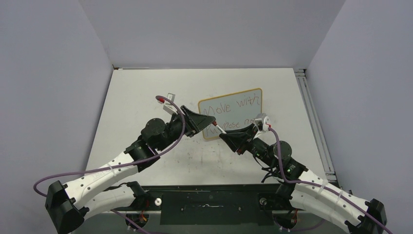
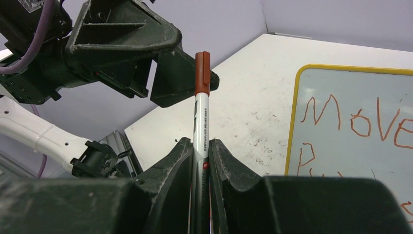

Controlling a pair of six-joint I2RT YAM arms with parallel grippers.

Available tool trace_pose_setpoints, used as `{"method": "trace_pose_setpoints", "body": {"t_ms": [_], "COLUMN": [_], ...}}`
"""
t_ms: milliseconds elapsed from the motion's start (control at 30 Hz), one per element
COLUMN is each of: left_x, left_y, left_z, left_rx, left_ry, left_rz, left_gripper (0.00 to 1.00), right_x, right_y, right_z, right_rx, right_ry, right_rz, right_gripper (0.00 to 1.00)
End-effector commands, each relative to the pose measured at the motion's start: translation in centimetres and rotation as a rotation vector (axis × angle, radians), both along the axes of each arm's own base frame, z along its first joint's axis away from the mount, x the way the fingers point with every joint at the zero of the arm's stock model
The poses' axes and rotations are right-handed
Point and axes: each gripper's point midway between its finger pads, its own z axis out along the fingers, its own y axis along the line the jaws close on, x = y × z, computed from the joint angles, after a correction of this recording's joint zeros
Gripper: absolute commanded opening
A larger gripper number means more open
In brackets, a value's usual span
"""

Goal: Write a sentence on the whiteboard
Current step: Close the pen cap.

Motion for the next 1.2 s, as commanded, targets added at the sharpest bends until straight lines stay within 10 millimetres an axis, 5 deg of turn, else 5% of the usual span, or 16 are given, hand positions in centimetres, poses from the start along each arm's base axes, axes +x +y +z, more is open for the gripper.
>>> {"method": "trace_pose_setpoints", "body": {"t_ms": [0, 433, 600, 1167], "left_x": [-0.2, 0.0, 0.0, -1.0], "left_y": [-0.3, -0.4, -0.4, -1.1], "left_z": [2.4, 1.8, 1.5, 0.1], "left_rx": [-0.042, -0.015, -0.005, 0.022], "left_ry": [-0.062, -0.053, -0.051, -0.048], "left_rz": [-0.027, -0.021, -0.019, -0.049], "left_gripper": [0.52, 0.21, 0.0, 0.0], "right_x": [-0.6, -0.9, -0.7, 1.1], "right_y": [0.3, 0.7, 0.7, 0.1], "right_z": [3.7, 3.8, 3.6, 4.1], "right_rx": [0.084, 0.083, 0.088, 0.139], "right_ry": [-0.072, -0.067, -0.056, -0.025], "right_rz": [0.035, 0.06, 0.053, -0.042], "right_gripper": [0.05, 0.05, 0.05, 0.05]}}
